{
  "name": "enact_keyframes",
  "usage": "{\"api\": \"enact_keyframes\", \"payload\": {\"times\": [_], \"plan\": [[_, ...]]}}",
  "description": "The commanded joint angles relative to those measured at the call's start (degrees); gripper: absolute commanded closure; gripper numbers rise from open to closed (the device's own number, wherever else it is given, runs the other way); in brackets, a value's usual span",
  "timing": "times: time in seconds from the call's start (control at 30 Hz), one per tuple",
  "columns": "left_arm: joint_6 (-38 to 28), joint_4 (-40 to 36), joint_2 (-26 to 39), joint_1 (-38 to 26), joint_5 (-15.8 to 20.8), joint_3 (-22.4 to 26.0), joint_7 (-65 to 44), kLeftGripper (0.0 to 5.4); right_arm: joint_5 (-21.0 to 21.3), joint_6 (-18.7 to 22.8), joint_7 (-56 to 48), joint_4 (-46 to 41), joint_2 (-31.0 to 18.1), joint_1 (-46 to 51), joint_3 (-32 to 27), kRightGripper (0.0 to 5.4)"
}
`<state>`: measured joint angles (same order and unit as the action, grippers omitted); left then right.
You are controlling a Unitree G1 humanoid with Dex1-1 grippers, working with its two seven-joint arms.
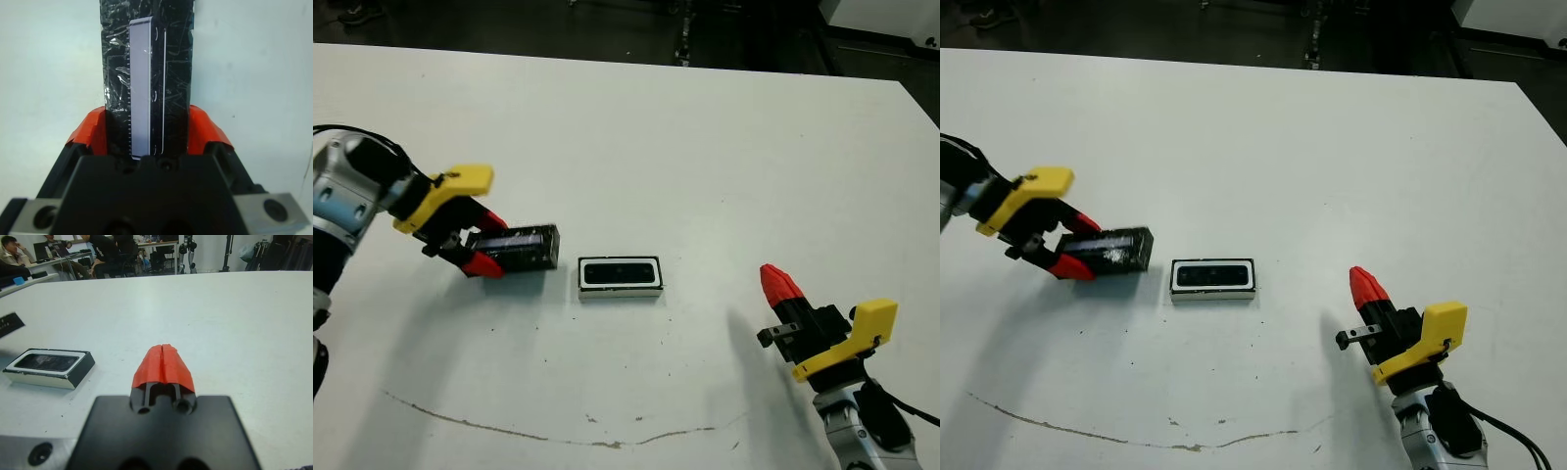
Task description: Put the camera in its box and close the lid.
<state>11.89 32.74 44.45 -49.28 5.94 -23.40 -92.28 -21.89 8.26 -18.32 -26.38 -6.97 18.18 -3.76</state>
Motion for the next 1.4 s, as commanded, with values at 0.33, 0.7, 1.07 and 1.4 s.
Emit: {"api": "enact_keyframes", "payload": {"times": [0.33,0.7,1.07,1.4], "plan": [[14.3,-14.5,-1.4,7.7,2.2,6.4,7.5,2.24,0.1,0.2,0.4,-0.2,-0.5,0.8,0.3,5.40],[26.5,-34.0,-3.6,16.0,6.1,7.5,18.4,2.24,-0.2,0.0,0.2,-0.4,-0.4,1.0,0.4,5.40],[34.3,-41.1,-4.1,17.3,6.0,3.3,24.7,2.24,-0.2,0.5,0.4,-0.7,-0.7,1.0,0.4,5.40],[35.4,-41.2,-5.2,17.6,5.9,1.9,28.7,2.24,0.2,0.7,0.7,-0.9,-0.6,1.0,0.4,5.40]]}}
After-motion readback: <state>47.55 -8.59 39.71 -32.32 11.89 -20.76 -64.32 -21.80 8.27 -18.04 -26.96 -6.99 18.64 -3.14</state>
